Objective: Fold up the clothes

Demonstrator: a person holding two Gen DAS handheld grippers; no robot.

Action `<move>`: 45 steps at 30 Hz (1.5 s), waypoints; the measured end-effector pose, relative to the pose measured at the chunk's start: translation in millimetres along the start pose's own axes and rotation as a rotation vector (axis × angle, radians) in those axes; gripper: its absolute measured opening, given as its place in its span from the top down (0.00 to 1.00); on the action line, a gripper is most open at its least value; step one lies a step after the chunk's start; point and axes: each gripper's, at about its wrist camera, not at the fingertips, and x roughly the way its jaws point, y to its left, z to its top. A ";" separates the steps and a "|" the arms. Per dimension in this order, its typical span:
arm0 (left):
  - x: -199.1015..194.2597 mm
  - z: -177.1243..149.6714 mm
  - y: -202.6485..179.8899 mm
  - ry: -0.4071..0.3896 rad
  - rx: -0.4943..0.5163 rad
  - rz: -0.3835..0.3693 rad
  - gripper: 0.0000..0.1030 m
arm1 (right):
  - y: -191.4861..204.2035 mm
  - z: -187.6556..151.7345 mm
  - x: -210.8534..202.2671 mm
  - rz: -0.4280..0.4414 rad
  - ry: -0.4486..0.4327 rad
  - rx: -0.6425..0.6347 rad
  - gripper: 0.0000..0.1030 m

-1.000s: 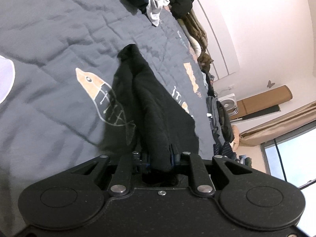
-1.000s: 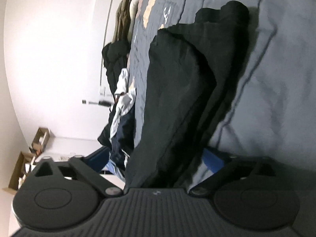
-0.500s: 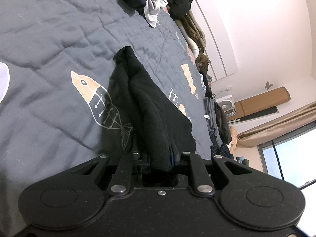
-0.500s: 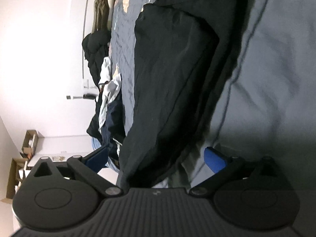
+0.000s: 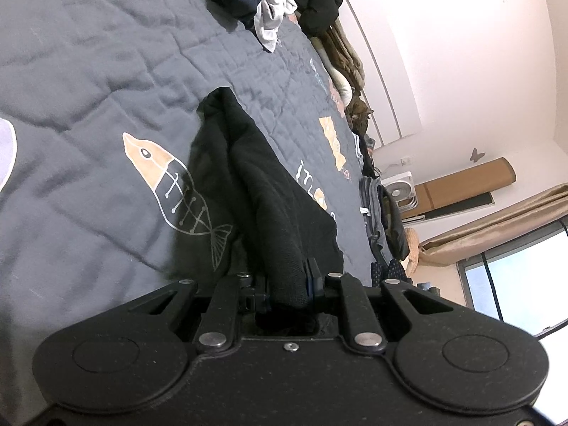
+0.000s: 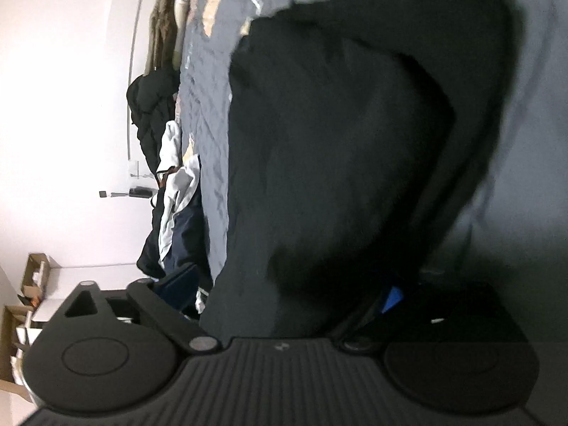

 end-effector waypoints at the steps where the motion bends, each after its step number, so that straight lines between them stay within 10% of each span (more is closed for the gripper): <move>1: 0.3 -0.2 -0.3 0.001 0.001 0.000 0.84 | 1.6 3.0 0.7 -0.009 -0.003 -0.006 0.13; 5: 2.2 -3.2 -2.2 0.012 0.013 0.005 0.84 | 1.4 15.7 2.1 -0.055 -0.009 -0.026 0.59; 8: 3.6 -7.3 -4.5 0.023 0.028 0.012 0.84 | -1.5 23.8 0.7 -0.083 -0.019 -0.067 0.74; 26: 36.2 -136.5 -43.4 0.180 0.159 0.139 0.85 | 24.5 81.0 -54.4 -0.179 -0.029 -0.225 0.79; 35: 13.8 -99.9 -89.0 0.285 0.527 0.164 0.71 | -21.7 84.0 -60.9 -0.136 0.017 -0.207 0.77; 45: 84.5 -32.8 -133.0 0.414 0.796 0.166 0.46 | -22.4 87.0 -62.2 -0.124 0.039 -0.239 0.77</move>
